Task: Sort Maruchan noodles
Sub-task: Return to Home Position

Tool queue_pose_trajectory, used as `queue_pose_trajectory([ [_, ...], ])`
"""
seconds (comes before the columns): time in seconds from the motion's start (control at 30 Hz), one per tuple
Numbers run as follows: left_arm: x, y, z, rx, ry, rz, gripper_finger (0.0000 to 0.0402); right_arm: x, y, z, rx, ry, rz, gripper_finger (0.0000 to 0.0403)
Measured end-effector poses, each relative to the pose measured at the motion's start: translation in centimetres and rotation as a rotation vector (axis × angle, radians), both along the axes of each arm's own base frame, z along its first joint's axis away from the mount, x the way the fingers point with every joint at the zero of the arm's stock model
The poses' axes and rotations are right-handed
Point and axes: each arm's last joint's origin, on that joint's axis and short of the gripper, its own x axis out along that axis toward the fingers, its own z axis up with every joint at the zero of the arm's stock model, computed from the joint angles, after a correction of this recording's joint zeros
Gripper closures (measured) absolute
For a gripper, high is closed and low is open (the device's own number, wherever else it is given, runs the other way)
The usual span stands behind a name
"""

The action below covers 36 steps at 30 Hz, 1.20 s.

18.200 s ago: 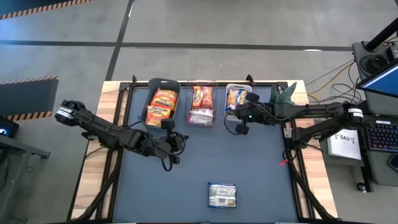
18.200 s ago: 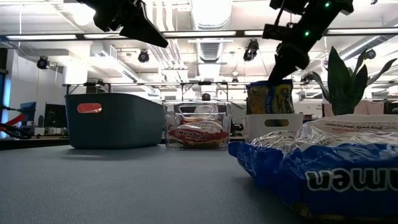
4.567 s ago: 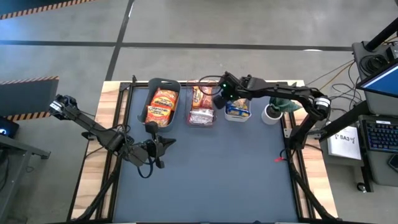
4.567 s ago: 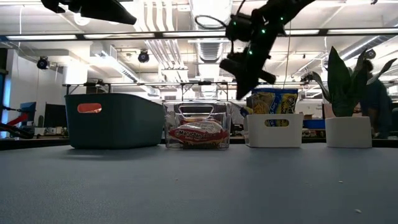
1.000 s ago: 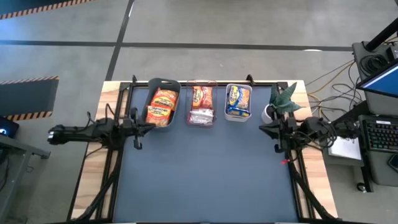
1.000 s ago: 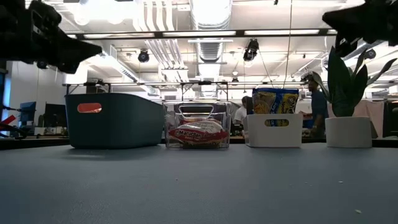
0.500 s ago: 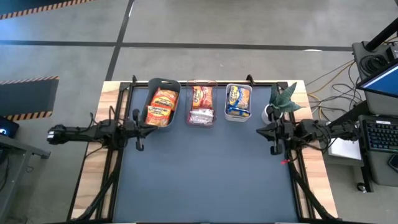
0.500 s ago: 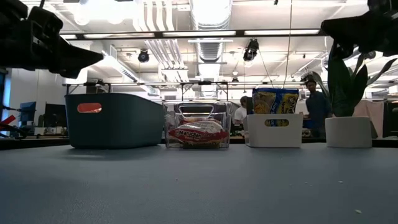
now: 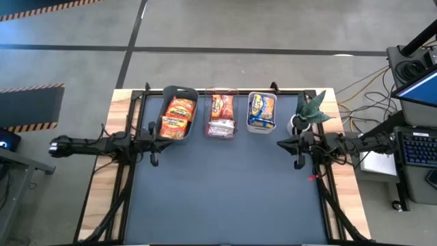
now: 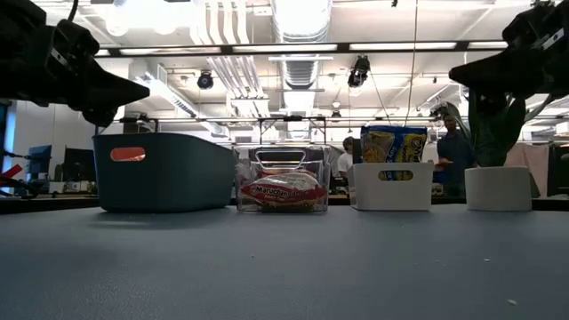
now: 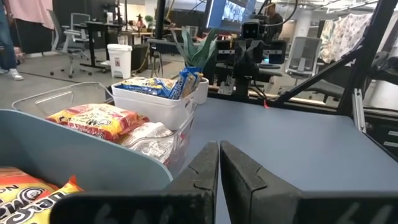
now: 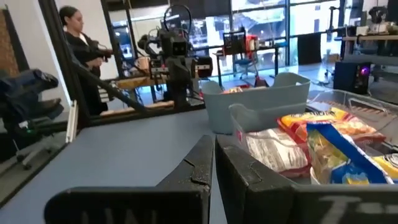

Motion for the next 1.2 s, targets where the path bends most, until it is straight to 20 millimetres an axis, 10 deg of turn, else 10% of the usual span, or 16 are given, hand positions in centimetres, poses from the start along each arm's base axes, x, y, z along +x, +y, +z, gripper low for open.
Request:
queue_pose_trajectory([
  [1.2, 0.26, -0.01, -0.17, 0.001, 0.034, -0.001, 0.0402, 0.05, 0.00, -0.09, -0.021, 0.017, -0.001, 0.0394],
])
